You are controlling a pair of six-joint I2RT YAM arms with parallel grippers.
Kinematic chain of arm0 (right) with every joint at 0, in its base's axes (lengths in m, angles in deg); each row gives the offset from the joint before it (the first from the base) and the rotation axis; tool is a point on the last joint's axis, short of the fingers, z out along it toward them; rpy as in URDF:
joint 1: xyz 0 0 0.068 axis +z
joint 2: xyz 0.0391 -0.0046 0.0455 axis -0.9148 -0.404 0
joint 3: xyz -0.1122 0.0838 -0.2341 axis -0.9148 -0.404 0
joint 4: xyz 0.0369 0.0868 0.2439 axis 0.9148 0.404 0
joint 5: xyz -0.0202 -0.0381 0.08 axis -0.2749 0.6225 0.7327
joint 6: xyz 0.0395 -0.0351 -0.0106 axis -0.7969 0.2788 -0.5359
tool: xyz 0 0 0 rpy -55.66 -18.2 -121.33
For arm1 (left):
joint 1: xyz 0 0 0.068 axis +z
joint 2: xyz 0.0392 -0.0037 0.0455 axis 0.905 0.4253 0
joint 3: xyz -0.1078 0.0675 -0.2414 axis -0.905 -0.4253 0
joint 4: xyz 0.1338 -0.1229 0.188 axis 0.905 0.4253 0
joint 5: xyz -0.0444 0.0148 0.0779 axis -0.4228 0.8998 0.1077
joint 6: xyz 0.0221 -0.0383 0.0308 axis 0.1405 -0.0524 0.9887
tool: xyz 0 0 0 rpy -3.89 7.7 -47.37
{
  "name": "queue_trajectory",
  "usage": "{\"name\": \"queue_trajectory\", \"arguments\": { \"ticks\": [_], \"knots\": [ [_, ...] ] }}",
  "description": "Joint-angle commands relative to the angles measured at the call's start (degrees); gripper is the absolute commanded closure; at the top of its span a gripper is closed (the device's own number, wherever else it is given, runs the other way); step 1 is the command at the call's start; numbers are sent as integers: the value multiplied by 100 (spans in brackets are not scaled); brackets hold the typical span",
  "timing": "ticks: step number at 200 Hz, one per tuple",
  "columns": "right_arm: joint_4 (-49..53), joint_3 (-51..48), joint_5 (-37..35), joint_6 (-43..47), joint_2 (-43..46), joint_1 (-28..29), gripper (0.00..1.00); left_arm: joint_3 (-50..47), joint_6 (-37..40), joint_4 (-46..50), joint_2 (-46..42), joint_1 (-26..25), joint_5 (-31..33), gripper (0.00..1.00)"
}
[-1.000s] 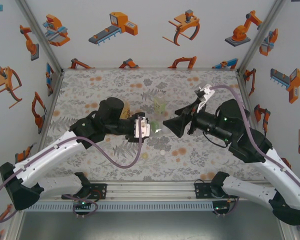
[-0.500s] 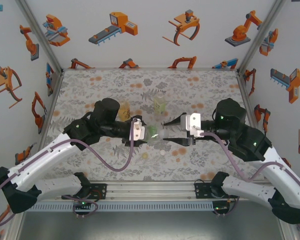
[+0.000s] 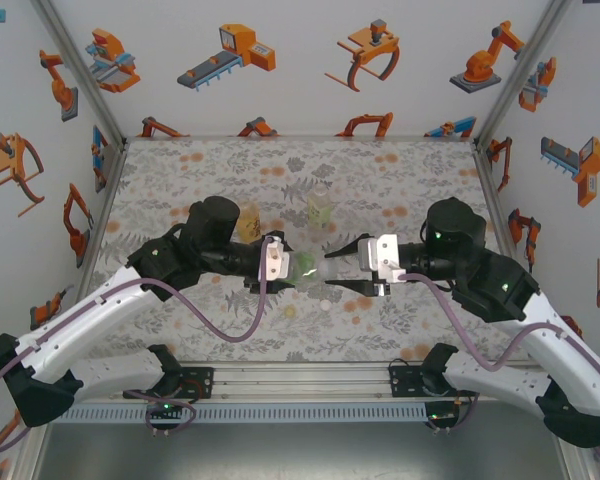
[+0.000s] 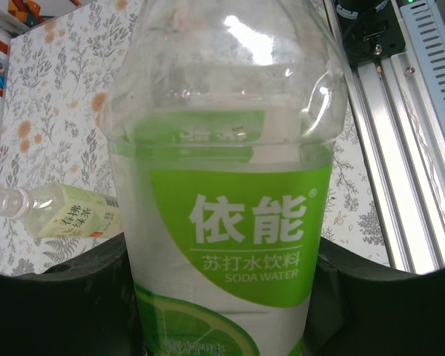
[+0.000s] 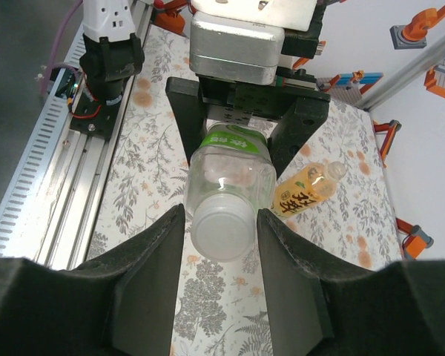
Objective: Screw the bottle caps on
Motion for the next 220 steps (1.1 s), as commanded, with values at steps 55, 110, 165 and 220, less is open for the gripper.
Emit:
{"name": "queue_trajectory", "arguments": {
  "ticks": [55,110,165,220],
  "knots": [
    [-138,-80,-66,-124,-42,-6,59,147,-71,-55,-83,-18,-214,100],
    [-399,-252,-480,-588,47,-6,77,116,-69,-131,-89,-18,-206,100],
    [-1125,-593,-1911,-2558,117,-6,100,34,-186,-415,-123,-18,32,100],
    [-1556,-1172,-3825,-6237,255,-10,100,-172,-220,-865,-156,-18,1006,100]
  ]
}}
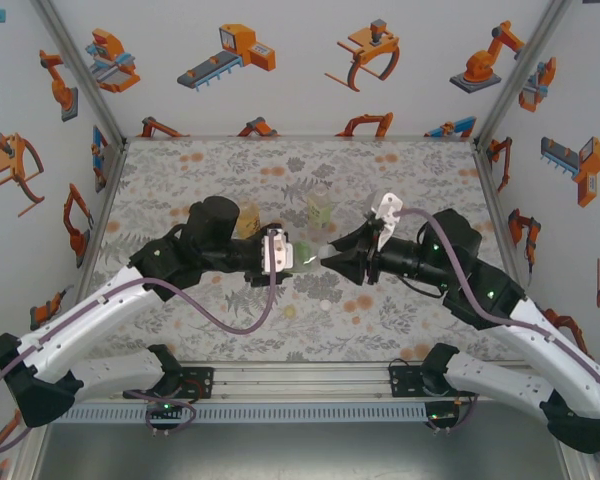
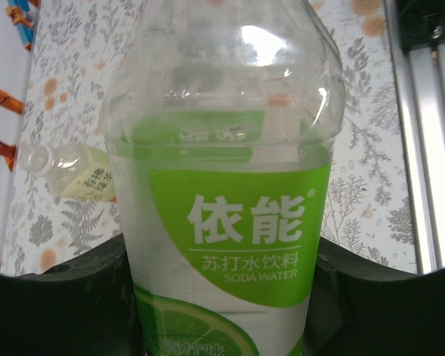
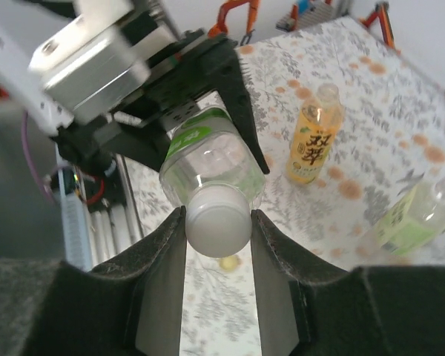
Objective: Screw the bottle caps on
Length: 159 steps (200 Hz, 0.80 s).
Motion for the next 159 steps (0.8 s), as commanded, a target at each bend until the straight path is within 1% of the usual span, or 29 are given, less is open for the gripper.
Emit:
{"name": "queue_trajectory", "arguments": {
  "ticks": [1,21,35,50,71,86,118,130,138,149,159],
  "knots": [
    [-212,-184,-1730,-2382,-44,-30,100,-26,6,-602,-151,-62,156,100],
    [65,-138,-1993,-3389,-100,-27,100,-16,-8,-628,-79,-67,258,100],
    [451,-10,-2153,-3993,-192,-30,100,-22,-61,-686,-26,-70,300,100],
    [851,147,-2258,-4574,-313,-30,100,-28,-87,-740,8,-68,389,95],
    [973,193,-2232,-5224,-414,-31,100,-49,-115,-828,34,-70,579,78],
    [868,179,-2144,-5437,-482,-35,100,-63,-58,-826,53,-70,650,60],
    [854,219,-2249,-5390,-606,-44,100,-66,-21,-820,47,-62,735,42],
    [922,277,-2300,-5298,-644,-65,100,-67,-24,-804,54,-57,751,29],
    [1011,334,-2314,-5236,-697,-86,100,-66,-29,-795,53,-53,755,24],
    [1180,425,-2327,-5106,-744,-136,100,-80,-45,-769,36,-53,787,18],
    [1333,513,-2339,-4982,-807,-198,100,-108,-84,-751,26,-53,797,16]
  ]
}}
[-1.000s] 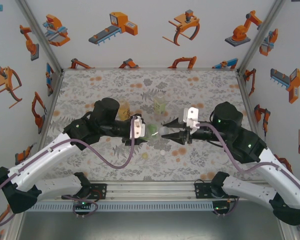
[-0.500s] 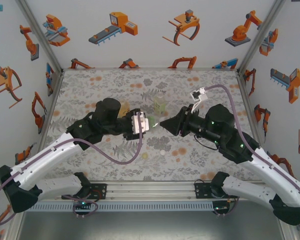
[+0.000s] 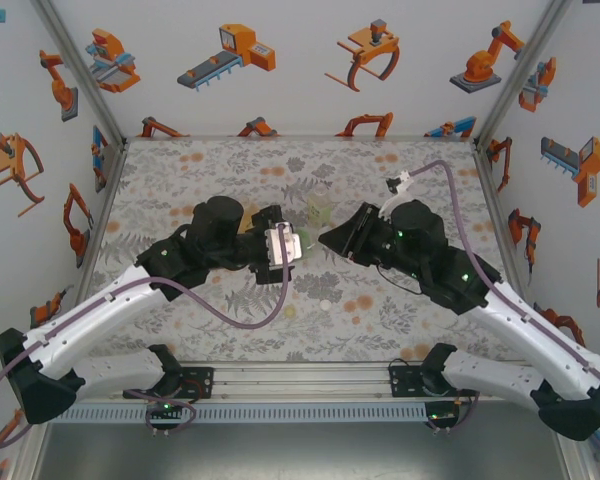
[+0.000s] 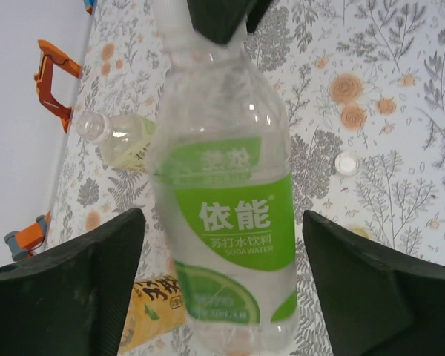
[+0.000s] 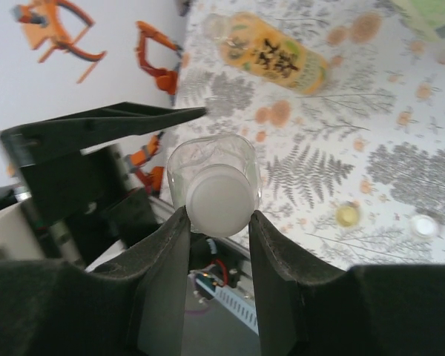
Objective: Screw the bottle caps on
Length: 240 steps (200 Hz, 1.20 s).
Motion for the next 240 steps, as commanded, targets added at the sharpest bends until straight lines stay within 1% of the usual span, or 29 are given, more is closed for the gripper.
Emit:
{"name": "queue_trajectory", "arguments": {
  "ticks": [1,39,66,105,124,135,161,192,219,240],
  "knots": [
    [459,352,-224,179,-77,-111,100,-14,-30,-185,-100,-5,-142,15],
    [1300,699,-275,736,-335,-421,100,-129,-186,-179,-218,26,-97,13],
    [1916,901,-543,1325,-556,-613,100,-177,-295,-155,-275,85,-76,12],
    [2006,834,-896,2284,-667,-650,100,-182,-452,-129,-291,140,-143,12],
    [2011,743,-1254,2567,-650,-674,100,-198,-489,-136,-282,164,-181,12],
    [2020,742,-1329,2735,-682,-766,100,-205,-503,-149,-284,175,-199,12],
    [2005,785,-1284,3104,-842,-1216,100,-197,-577,-150,-297,184,-198,12],
    [1711,958,-983,3659,-1266,-1919,100,-184,-767,-114,-356,257,-86,12],
    [1368,1334,-687,4089,-1914,-2495,100,-221,-1120,-122,-445,452,-51,13],
    [1152,1693,-619,4370,-2528,-2810,100,-300,-1283,-158,-570,561,8,14]
  ]
}}
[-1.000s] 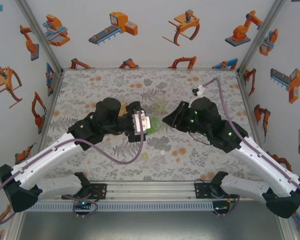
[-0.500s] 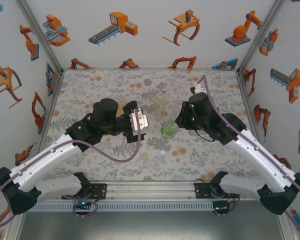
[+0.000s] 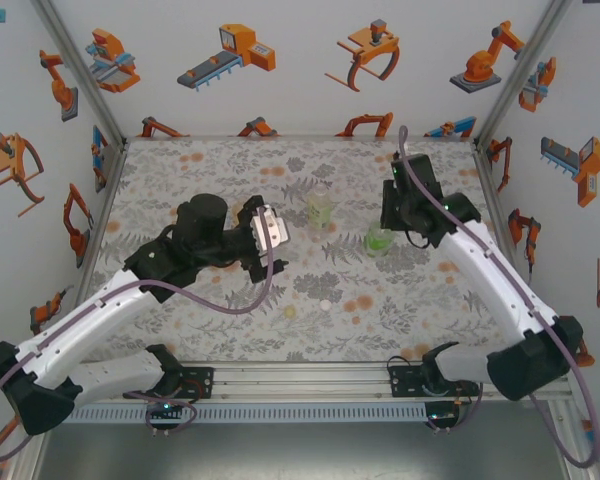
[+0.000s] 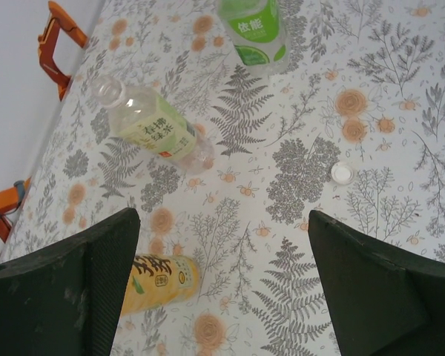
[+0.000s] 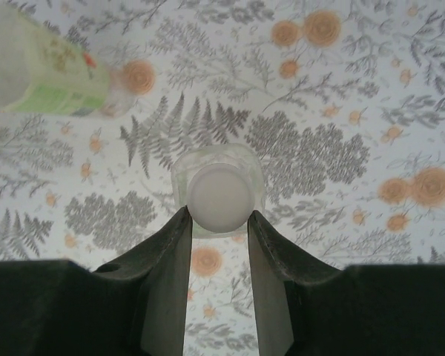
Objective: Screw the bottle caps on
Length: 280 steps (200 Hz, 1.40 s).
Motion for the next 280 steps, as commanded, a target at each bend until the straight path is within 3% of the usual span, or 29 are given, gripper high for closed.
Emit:
{"name": "queue_trajectory", "arguments": {
  "ticks": [1,47,102,167,180,203,280],
  "knots": [
    [-477,491,189,583,-464,-300,100,-112,-393,-83,-220,114,47,14],
    [-1059,1046,413,870,-1580,-874,100,-204,-454,88,-534,145,161,15],
    [-1556,1219,427,1029,-2312,-1079,100,-422,-619,92,-818,149,290,15],
    [-1491,1042,512,954,-2401,-1105,100,-444,-565,57,-808,162,318,14],
    [-1456,1044,531,930,-2403,-1105,90,-428,-556,57,-799,162,317,14],
    [-1417,1089,535,905,-2323,-1105,82,-402,-550,62,-800,165,299,14],
    [-1241,1193,580,889,-2012,-1105,79,-382,-620,131,-970,161,266,14]
  ]
}}
